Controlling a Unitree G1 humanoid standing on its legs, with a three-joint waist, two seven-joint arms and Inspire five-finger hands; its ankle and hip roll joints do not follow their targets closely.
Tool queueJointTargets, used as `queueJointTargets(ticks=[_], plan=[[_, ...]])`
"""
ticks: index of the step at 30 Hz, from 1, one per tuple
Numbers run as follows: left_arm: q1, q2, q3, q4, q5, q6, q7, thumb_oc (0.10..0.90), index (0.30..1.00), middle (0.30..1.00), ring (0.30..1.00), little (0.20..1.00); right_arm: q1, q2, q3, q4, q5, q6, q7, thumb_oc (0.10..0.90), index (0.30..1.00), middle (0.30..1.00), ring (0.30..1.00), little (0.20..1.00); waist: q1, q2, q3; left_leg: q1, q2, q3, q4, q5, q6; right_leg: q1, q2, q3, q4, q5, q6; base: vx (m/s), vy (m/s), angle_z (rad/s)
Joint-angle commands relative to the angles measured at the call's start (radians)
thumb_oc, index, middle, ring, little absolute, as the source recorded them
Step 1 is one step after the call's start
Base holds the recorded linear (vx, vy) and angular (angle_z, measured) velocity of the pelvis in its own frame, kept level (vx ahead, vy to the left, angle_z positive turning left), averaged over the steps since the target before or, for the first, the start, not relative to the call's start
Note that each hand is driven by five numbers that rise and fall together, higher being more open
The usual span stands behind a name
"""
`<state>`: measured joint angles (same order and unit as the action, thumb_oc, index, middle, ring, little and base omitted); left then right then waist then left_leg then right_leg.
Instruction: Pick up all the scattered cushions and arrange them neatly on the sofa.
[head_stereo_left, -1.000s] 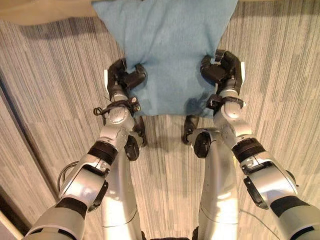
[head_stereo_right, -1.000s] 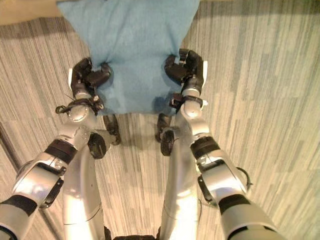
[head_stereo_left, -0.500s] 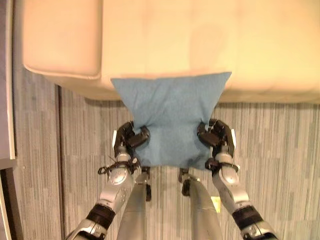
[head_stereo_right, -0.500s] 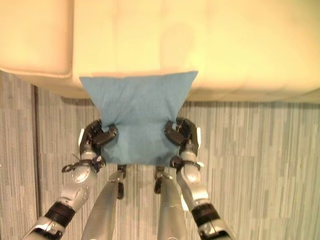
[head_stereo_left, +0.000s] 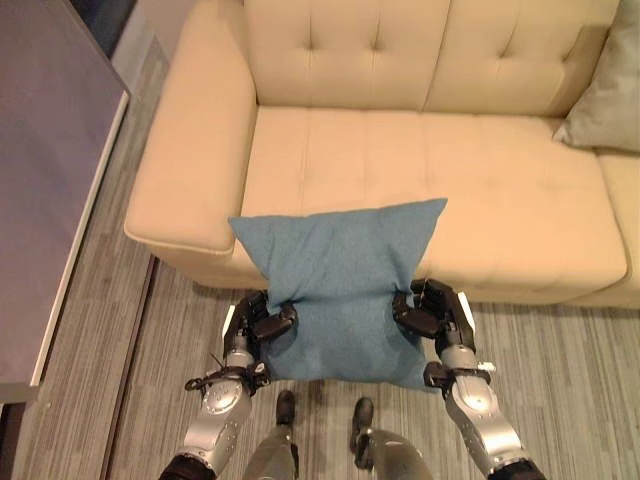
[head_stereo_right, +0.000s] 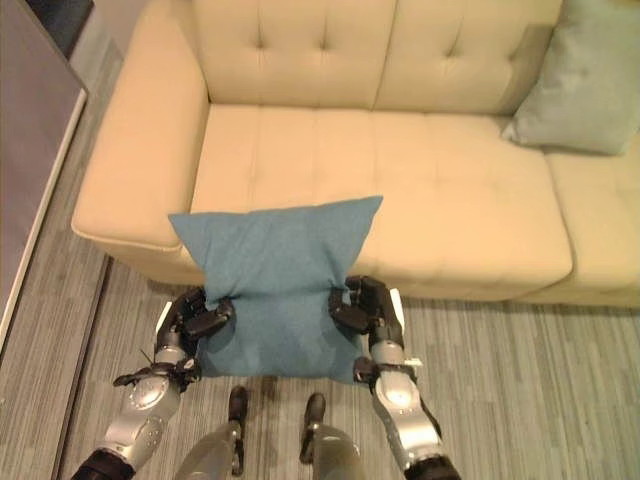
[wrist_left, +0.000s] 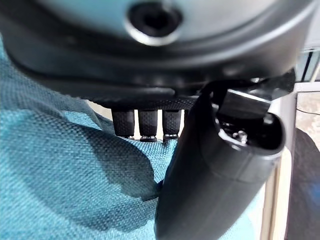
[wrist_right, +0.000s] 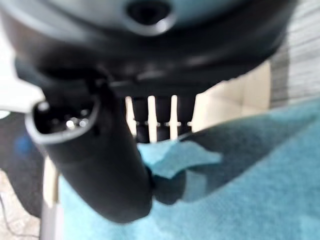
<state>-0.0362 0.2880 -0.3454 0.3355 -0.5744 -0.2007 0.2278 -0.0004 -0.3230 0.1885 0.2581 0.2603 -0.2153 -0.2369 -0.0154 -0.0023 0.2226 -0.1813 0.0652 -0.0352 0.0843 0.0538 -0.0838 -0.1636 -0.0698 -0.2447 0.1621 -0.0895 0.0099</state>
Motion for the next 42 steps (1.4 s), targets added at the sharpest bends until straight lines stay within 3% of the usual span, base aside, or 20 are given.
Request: queueJointTargets(ticks=[1,3,7,10,12,13,18,19,22,23,24,25,26,27,28,29,31,35,39,42], plan=[[-0.057,-0.027,-0.016,-0.092,0.044,-0.084,-0.054,0.4,0.3,0.3,0.3,0.3,-0.022,-0.013,-0.011,-0.136,-0.006,-0.092,0.022,0.4,0.3,0.3,0.3,0.3,-0.007,-0.028,-0.119,-0.064,0.009,0.004,0.136,-0.075,-0.043,0.095,-0.027,-0.011,-0.12,0.018,0.078,0.15,0.042,-0.07],[-0.045,-0.034,-0.019,-0.087,0.039,-0.077,-0.055,0.4,0.3,0.3,0.3,0.3,-0.019,-0.007,-0.019,-0.139,0.004,-0.09,0.025,0.4,0.3,0.3,0.3,0.3,-0.005,-0.03,-0.135,-0.039,-0.005,0.016,0.077,-0.085,-0.027,0.117,-0.023,-0.007,-0.13,0.017,0.082,0.19,0.062,0.01],[-0.046,-0.035,-0.026,-0.087,0.048,-0.059,-0.049,0.4,0.3,0.3,0.3,0.3,-0.023,0.001,-0.032,-0.148,0.02,-0.081,0.009,0.4,0.3,0.3,0.3,0.3,0.009,-0.039,-0.138,-0.125,-0.028,0.075,0.104,-0.052,-0.016,0.147,-0.024,0.009,-0.132,0.012,0.085,0.14,0.121,0.1],[-0.028,-0.03,-0.032,-0.098,0.057,-0.059,-0.067,0.4,0.3,0.3,0.3,0.3,-0.021,0.028,-0.024,-0.161,0.015,-0.075,0.026,0.4,0.3,0.3,0.3,0.3,0.018,-0.031,-0.154,-0.05,-0.044,0.085,0.047,-0.073,0.013,0.158,-0.043,0.029,-0.082,0.001,0.117,0.25,0.197,-0.51],[-0.017,-0.014,-0.035,-0.113,0.063,-0.055,-0.073,0.4,0.3,0.3,0.3,0.3,-0.035,0.039,-0.016,-0.17,0.016,-0.073,0.035,0.4,0.3,0.3,0.3,0.3,0.029,-0.026,-0.15,-0.017,-0.048,0.108,0.048,-0.099,0.044,0.136,-0.072,0.048,0.013,0.004,0.134,0.19,0.246,-0.86],[-0.012,-0.001,-0.033,-0.122,0.069,-0.051,-0.077,0.4,0.3,0.3,0.3,0.3,-0.048,0.051,-0.005,-0.173,0.024,-0.071,0.048,0.4,0.3,0.3,0.3,0.3,0.028,-0.02,-0.14,0.009,-0.047,0.125,0.055,-0.119,0.07,0.102,-0.093,0.062,0.118,0.031,0.153,0.13,0.201,-0.39],[-0.004,0.011,-0.029,-0.127,0.072,-0.05,-0.082,0.4,0.3,0.3,0.3,0.3,-0.052,0.067,0.011,-0.178,0.048,-0.072,0.074,0.4,0.3,0.3,0.3,0.3,0.025,-0.008,-0.128,0.053,-0.054,0.136,0.072,-0.162,0.105,0.034,-0.101,0.095,0.246,0.062,0.163,0.13,0.104,-0.39],[-0.005,0.004,-0.029,-0.119,0.067,-0.049,-0.083,0.4,0.3,0.3,0.3,0.3,-0.055,0.061,0.014,-0.178,0.044,-0.072,0.075,0.4,0.3,0.3,0.3,0.3,0.01,-0.003,-0.126,0.089,-0.059,0.118,0.058,-0.177,0.107,-0.008,-0.078,0.105,0.184,0.036,0.142,0.24,-0.022,-0.15],[-0.012,-0.001,-0.031,-0.112,0.065,-0.044,-0.084,0.4,0.3,0.3,0.3,0.3,-0.064,0.053,0.017,-0.174,0.042,-0.069,0.07,0.4,0.3,0.3,0.3,0.3,0.0,-0.007,-0.123,0.109,-0.061,0.115,0.052,-0.191,0.103,-0.031,-0.081,0.095,0.097,0.056,0.138,0.17,-0.09,0.07],[-0.013,-0.005,-0.022,-0.117,0.064,-0.047,-0.082,0.4,0.3,0.3,0.3,0.3,-0.071,0.047,0.024,-0.17,0.035,-0.065,0.07,0.4,0.3,0.3,0.3,0.3,-0.004,-0.008,-0.119,0.143,-0.056,0.115,0.04,-0.202,0.093,-0.069,-0.094,0.063,0.03,0.093,0.142,0.32,-0.293,0.07],[-0.011,-0.012,-0.026,-0.114,0.068,-0.053,-0.102,0.4,0.3,0.3,0.3,0.3,-0.05,0.038,0.014,-0.163,0.022,-0.062,0.077,0.4,0.3,0.3,0.3,0.3,-0.007,-0.026,-0.13,0.166,-0.054,0.105,0.043,-0.218,0.067,-0.024,-0.085,0.055,-0.046,0.099,0.141,0.31,-0.293,0.11],[-0.011,-0.012,-0.027,-0.114,0.068,-0.053,-0.102,0.4,0.3,0.3,0.3,0.3,-0.05,0.038,0.014,-0.163,0.022,-0.062,0.077,0.4,0.3,0.3,0.3,0.3,-0.008,-0.026,-0.129,0.166,-0.054,0.104,0.044,-0.219,0.067,-0.022,-0.084,0.054,-0.047,0.099,0.141,0.31,-0.442,0.44],[-0.015,-0.032,-0.037,-0.1,0.051,-0.056,-0.112,0.4,0.3,0.3,0.3,0.3,-0.029,0.025,-0.014,-0.148,0.017,-0.065,0.069,0.4,0.3,0.3,0.3,0.3,-0.018,-0.033,-0.139,0.123,-0.011,0.099,0.13,-0.189,0.01,0.033,-0.061,0.018,-0.089,0.09,0.115,0.12,-0.246,0.56],[-0.015,-0.032,-0.037,-0.1,0.051,-0.056,-0.112,0.4,0.3,0.3,0.3,0.3,-0.029,0.025,-0.014,-0.148,0.017,-0.065,0.069,0.4,0.3,0.3,0.3,0.3,-0.019,-0.033,-0.139,0.122,-0.011,0.098,0.131,-0.19,0.01,0.033,-0.061,0.018,-0.089,0.09,0.115,0.13,-0.328,0.71],[-0.022,-0.036,-0.041,-0.1,0.044,-0.054,-0.111,0.4,0.3,0.3,0.3,0.3,-0.027,0.017,-0.023,-0.15,0.025,-0.068,0.064,0.4,0.3,0.3,0.3,0.3,-0.02,-0.036,-0.13,0.068,0.01,0.096,0.218,-0.152,-0.009,0.043,-0.055,0.011,-0.093,0.085,0.102,0.02,-0.25,0.82],[-0.028,-0.042,-0.048,-0.098,0.044,-0.049,-0.113,0.4,0.3,0.3,0.3,0.3,-0.03,0.001,-0.033,-0.151,0.041,-0.071,0.057,0.4,0.3,0.3,0.3,0.3,-0.016,-0.042,-0.113,-0.028,0.038,0.092,0.366,-0.112,-0.008,0.072,-0.038,0.0,-0.109,0.059,0.066,0.02,-0.25,0.74],[-0.028,-0.043,-0.048,-0.098,0.047,-0.046,-0.112,0.4,0.3,0.3,0.3,0.3,-0.03,-0.001,-0.032,-0.149,0.04,-0.068,0.058,0.4,0.3,0.3,0.3,0.3,-0.012,-0.041,-0.111,-0.044,0.035,0.083,0.378,-0.117,-0.002,0.078,-0.031,0.001,-0.108,0.052,0.059,0.06,-0.136,0.22],[-0.016,-0.043,-0.049,-0.093,0.053,-0.035,-0.119,0.4,0.3,0.3,0.3,0.3,-0.021,-0.009,-0.036,-0.149,0.043,-0.067,0.065,0.4,0.3,0.3,0.3,0.3,0.002,-0.051,-0.116,-0.068,0.0,0.065,0.29,-0.149,0.012,0.113,-0.019,0.013,-0.126,0.034,0.058,0.15,-0.065,-0.06],[-0.023,-0.038,-0.046,-0.092,0.061,-0.025,-0.111,0.4,0.3,0.3,0.3,0.3,-0.02,-0.007,-0.039,-0.139,0.047,-0.065,0.054,0.4,0.3,0.3,0.3,0.3,0.026,-0.042,-0.114,-0.11,-0.025,0.072,0.135,-0.055,0.002,0.161,0.017,0.025,-0.141,0.014,0.057,0.13,0.014,-0.11],[-0.011,-0.036,-0.034,-0.1,0.054,-0.029,-0.116,0.4,0.3,0.3,0.3,0.3,-0.02,-0.001,-0.035,-0.142,0.042,-0.064,0.06,0.4,0.3,0.3,0.3,0.3,0.036,-0.037,-0.126,-0.072,-0.025,0.069,0.074,-0.045,0.0,0.179,0.03,0.035,-0.142,0.004,0.061,0.14,0.053,-0.19]])
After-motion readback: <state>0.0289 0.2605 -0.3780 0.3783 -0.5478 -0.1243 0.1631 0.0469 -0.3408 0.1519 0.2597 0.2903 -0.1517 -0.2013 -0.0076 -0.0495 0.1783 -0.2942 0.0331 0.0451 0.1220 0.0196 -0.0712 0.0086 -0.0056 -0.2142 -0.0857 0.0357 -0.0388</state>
